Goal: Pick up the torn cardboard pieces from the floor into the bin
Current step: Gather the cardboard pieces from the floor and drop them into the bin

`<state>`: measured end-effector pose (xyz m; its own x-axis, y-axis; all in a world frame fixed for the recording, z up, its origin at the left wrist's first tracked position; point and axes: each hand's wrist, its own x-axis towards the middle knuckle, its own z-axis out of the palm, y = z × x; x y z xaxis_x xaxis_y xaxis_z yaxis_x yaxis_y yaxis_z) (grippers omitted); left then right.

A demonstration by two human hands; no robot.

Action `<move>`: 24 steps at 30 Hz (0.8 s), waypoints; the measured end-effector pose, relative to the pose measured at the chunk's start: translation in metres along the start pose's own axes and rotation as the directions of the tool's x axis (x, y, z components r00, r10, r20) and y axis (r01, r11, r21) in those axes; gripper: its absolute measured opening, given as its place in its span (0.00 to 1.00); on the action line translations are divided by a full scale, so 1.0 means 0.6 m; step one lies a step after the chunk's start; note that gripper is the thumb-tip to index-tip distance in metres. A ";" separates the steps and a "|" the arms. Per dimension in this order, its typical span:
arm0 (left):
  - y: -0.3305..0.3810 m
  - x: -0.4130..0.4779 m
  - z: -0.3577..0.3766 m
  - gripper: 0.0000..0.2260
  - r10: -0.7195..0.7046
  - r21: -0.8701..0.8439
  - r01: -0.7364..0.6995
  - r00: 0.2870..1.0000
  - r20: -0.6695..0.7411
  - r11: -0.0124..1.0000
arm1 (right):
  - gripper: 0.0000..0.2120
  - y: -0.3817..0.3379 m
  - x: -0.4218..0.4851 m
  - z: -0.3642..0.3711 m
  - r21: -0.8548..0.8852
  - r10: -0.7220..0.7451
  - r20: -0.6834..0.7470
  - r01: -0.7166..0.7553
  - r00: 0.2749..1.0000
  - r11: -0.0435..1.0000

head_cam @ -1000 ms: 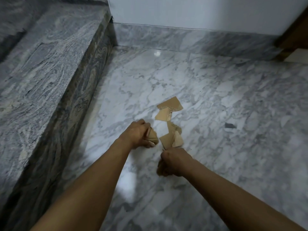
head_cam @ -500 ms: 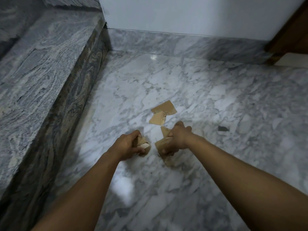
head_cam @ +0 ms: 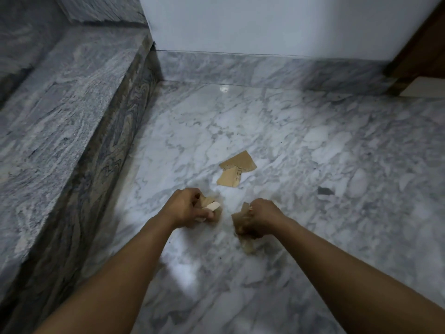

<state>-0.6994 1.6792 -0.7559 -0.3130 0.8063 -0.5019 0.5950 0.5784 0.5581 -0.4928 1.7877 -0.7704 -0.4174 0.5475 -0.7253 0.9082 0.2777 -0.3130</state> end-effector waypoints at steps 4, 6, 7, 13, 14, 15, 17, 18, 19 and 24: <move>0.073 0.051 -0.042 0.13 0.037 -0.042 -0.032 0.994 0.103 0.999 | 0.20 0.059 -0.019 -0.066 0.199 -0.028 0.077 0.012 0.997 0.980; 0.115 0.093 -0.041 0.14 0.077 0.069 -0.086 0.989 0.126 0.994 | 0.19 0.098 -0.029 -0.102 0.264 -0.022 0.084 -0.001 0.996 0.964; 0.131 0.116 -0.033 0.15 0.086 0.159 -0.104 0.990 0.116 0.982 | 0.19 0.115 -0.032 -0.114 0.275 -0.023 0.082 -0.001 0.996 0.962; 0.180 0.190 0.054 0.36 0.102 0.565 -0.080 0.995 -0.007 0.821 | 0.19 0.187 -0.037 -0.116 0.241 0.015 -0.041 -0.005 0.999 0.970; 0.180 0.191 0.062 0.36 0.103 0.577 -0.061 0.994 -0.040 0.815 | 0.21 0.193 -0.033 -0.108 0.226 0.019 -0.074 -0.002 0.997 0.974; 0.180 0.191 0.072 0.36 0.105 0.553 -0.061 0.993 -0.047 0.831 | 0.23 0.201 -0.029 -0.098 0.222 0.028 -0.107 -0.003 0.994 0.975; 0.170 0.187 0.077 0.35 0.125 0.449 -0.093 0.991 -0.042 0.889 | 0.27 0.203 -0.021 -0.084 0.207 0.036 -0.157 -0.003 0.987 0.978; 0.166 0.184 0.082 0.35 0.130 0.408 -0.102 0.991 -0.043 0.907 | 0.29 0.205 -0.018 -0.080 0.187 0.037 -0.160 -0.007 0.986 0.982; 0.163 0.179 0.086 0.35 0.134 0.388 -0.106 0.990 -0.045 0.916 | 0.30 0.206 -0.015 -0.078 0.153 0.029 -0.154 -0.006 0.988 0.988; 0.165 0.153 0.102 0.23 0.164 0.211 -0.141 0.982 -0.098 0.967 | 0.23 0.205 -0.011 -0.064 0.042 -0.001 -0.146 0.007 0.989 0.999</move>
<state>-0.6238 1.8031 -0.7873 -0.2820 0.8984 -0.3367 0.7759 0.4199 0.4707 -0.3796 1.8487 -0.7806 -0.4181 0.6567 -0.6276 0.9057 0.2480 -0.3438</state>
